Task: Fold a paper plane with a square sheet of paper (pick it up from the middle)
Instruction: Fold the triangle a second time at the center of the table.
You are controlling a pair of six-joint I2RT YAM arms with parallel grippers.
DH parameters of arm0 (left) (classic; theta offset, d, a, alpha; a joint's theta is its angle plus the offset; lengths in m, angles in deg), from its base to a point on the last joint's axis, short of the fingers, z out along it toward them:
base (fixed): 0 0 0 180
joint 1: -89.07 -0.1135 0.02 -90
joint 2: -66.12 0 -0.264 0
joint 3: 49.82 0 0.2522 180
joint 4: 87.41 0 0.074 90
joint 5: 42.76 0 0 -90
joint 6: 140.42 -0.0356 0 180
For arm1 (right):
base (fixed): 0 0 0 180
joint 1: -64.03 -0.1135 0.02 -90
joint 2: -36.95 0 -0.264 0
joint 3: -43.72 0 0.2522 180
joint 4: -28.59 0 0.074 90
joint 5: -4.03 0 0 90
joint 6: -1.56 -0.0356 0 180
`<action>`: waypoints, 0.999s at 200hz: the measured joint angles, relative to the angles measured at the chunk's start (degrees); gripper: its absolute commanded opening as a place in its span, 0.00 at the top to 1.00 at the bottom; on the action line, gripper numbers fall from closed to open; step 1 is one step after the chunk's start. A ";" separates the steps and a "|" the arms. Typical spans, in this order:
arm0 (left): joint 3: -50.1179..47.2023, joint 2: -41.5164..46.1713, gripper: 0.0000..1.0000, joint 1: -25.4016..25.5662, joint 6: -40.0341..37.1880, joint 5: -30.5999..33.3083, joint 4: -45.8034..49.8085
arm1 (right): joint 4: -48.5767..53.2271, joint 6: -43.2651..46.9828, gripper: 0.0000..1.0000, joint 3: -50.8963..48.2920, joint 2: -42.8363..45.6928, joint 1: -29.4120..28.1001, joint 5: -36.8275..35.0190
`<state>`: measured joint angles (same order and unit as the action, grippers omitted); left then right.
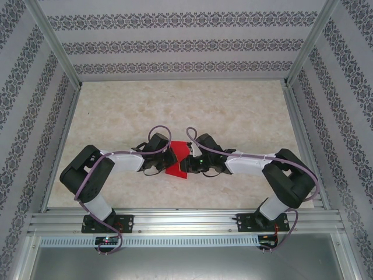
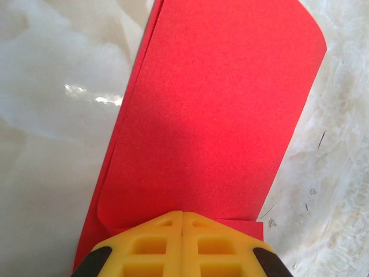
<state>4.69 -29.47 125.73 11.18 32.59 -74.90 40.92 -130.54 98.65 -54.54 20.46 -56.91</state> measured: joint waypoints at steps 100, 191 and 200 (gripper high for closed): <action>0.00 0.02 0.93 0.00 -1.55 -0.04 0.13 | -1.97 -3.48 0.81 0.09 -5.77 -0.61 2.51; 0.00 0.04 0.94 0.00 -1.77 -0.04 0.24 | -3.72 -3.54 0.80 -2.82 -6.10 -1.07 2.64; 0.00 0.04 0.94 0.00 -1.79 -0.04 0.22 | -3.72 -3.52 0.80 -2.82 -6.10 -1.07 2.64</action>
<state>4.69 -29.42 125.73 9.39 32.54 -74.68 37.20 -134.06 95.83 -60.63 19.39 -54.26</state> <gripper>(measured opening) 0.068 0.197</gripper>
